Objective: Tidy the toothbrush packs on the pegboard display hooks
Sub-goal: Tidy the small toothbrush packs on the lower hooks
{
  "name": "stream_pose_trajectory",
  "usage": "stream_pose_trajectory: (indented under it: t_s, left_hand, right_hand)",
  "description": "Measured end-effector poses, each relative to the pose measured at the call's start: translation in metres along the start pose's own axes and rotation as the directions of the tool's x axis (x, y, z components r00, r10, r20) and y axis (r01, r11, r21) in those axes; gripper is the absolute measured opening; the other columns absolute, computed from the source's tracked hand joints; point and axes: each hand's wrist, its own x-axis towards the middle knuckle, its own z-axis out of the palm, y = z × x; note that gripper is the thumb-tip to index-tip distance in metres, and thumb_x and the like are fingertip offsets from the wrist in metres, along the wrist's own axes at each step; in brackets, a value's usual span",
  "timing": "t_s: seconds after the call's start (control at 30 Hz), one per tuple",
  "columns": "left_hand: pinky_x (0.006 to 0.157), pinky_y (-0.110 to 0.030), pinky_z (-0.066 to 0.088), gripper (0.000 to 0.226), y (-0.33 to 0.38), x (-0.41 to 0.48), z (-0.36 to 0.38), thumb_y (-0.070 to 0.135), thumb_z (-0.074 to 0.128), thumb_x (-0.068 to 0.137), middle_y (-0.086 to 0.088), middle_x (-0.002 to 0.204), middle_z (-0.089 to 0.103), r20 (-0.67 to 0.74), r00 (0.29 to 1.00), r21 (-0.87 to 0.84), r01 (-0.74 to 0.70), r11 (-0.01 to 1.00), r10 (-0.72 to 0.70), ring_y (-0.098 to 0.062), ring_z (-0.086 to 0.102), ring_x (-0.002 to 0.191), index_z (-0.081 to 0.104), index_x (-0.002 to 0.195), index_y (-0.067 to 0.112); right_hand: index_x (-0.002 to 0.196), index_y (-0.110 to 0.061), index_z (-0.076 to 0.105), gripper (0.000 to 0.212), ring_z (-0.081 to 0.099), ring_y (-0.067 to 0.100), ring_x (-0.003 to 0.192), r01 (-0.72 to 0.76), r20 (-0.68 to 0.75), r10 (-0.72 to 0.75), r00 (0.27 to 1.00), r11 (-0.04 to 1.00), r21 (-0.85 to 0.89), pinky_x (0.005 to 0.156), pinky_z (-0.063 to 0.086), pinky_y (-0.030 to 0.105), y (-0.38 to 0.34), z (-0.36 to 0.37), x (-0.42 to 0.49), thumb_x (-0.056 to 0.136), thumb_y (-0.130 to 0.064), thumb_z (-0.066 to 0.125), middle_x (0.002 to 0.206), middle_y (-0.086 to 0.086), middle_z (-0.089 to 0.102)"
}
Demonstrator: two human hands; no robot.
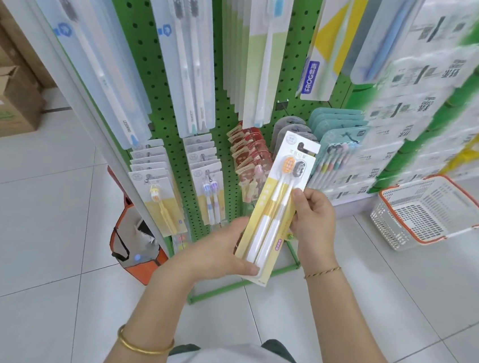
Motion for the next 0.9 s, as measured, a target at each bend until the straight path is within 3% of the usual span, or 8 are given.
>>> stream_pose_trajectory:
  t_s: [0.13, 0.27, 0.4, 0.57, 0.7, 0.8, 0.9]
  left_hand:
    - [0.105, -0.027, 0.034, 0.094, 0.005, 0.002, 0.003, 0.025, 0.077, 0.078, 0.016, 0.138, 0.042, -0.046, 0.999, 0.066, -0.016, 0.998, 0.019, -0.007, 0.042, 0.124, 0.015, 0.147, 0.036]
    - [0.112, -0.03, 0.026, 0.117, 0.006, 0.009, 0.009, 0.023, 0.081, 0.073, 0.015, 0.154, 0.021, -0.127, 0.989, 0.067, -0.072, 0.995, 0.08, -0.007, 0.027, 0.137, -0.006, 0.147, 0.045]
    - [0.104, -0.024, 0.023, 0.115, 0.012, 0.008, 0.015, 0.026, 0.08, 0.074, 0.008, 0.152, 0.018, -0.247, 0.957, 0.137, -0.12, 0.983, 0.152, -0.007, 0.024, 0.137, -0.007, 0.146, 0.047]
    - [0.103, -0.025, 0.03, 0.104, 0.015, 0.006, 0.015, 0.022, 0.073, 0.078, 0.007, 0.143, 0.021, -0.299, 0.937, 0.215, -0.115, 0.97, 0.178, -0.008, 0.026, 0.132, -0.001, 0.148, 0.041]
    - [0.091, -0.016, 0.037, 0.087, 0.02, -0.002, 0.007, 0.004, 0.058, 0.083, 0.014, 0.132, 0.035, -0.267, 0.949, -0.051, -0.188, 0.981, 0.168, 0.003, 0.042, 0.111, 0.012, 0.146, 0.042]
    - [0.088, -0.024, 0.049, 0.079, 0.019, -0.006, 0.002, 0.002, 0.052, 0.079, 0.011, 0.132, 0.048, -0.213, 0.962, -0.338, -0.236, 0.911, 0.17, -0.002, 0.061, 0.104, 0.028, 0.143, 0.042]
    - [0.094, -0.034, 0.052, 0.072, 0.019, -0.01, 0.002, 0.002, 0.047, 0.076, 0.005, 0.127, 0.059, -0.157, 0.976, -0.449, -0.209, 0.869, 0.153, -0.012, 0.065, 0.104, 0.04, 0.136, 0.04]
  right_hand:
    - [0.067, -0.017, 0.05, 0.026, 0.038, 0.022, 0.064, 0.004, -0.027, -0.004, 1.0, 1.0, 0.004, 0.059, 0.034, 0.036, 0.0, 0.001, -0.002, 0.093, -0.018, 0.057, 0.069, 0.01, 0.046]
    - [0.069, -0.014, 0.049, 0.027, 0.037, 0.015, 0.05, 0.026, -0.047, -0.027, 0.999, 0.999, -0.02, 0.051, 0.032, 0.029, -0.005, 0.003, -0.004, 0.095, -0.014, 0.055, 0.06, 0.005, 0.044]
    - [0.074, -0.01, 0.048, 0.022, 0.035, 0.006, 0.034, 0.023, -0.05, -0.025, 0.998, 0.999, -0.045, 0.037, 0.032, 0.02, -0.011, 0.006, -0.013, 0.096, -0.014, 0.053, 0.052, 0.006, 0.041]
    - [0.075, -0.01, 0.05, 0.022, 0.039, 0.01, 0.035, 0.059, 0.033, -0.057, 0.998, 0.997, -0.047, 0.039, 0.032, 0.021, -0.015, 0.012, -0.025, 0.095, -0.016, 0.054, 0.046, 0.004, 0.045]
    - [0.085, -0.01, 0.062, 0.03, 0.048, 0.015, 0.047, 0.035, 0.127, -0.054, 0.99, 0.988, 0.149, 0.044, 0.04, 0.024, -0.02, 0.016, -0.028, 0.1, -0.028, 0.044, 0.064, 0.009, 0.059]
    - [0.104, -0.008, 0.06, 0.025, 0.053, 0.014, 0.055, 0.005, 0.164, -0.021, 0.986, 0.995, 0.101, 0.049, 0.043, 0.023, -0.019, 0.019, -0.023, 0.1, -0.027, 0.044, 0.086, 0.005, 0.066]
    - [0.114, -0.001, 0.058, 0.023, 0.044, 0.006, 0.046, 0.012, 0.224, -0.022, 0.974, 0.999, 0.049, 0.04, 0.034, 0.015, -0.022, 0.022, -0.021, 0.099, -0.015, 0.048, 0.06, -0.007, 0.055]
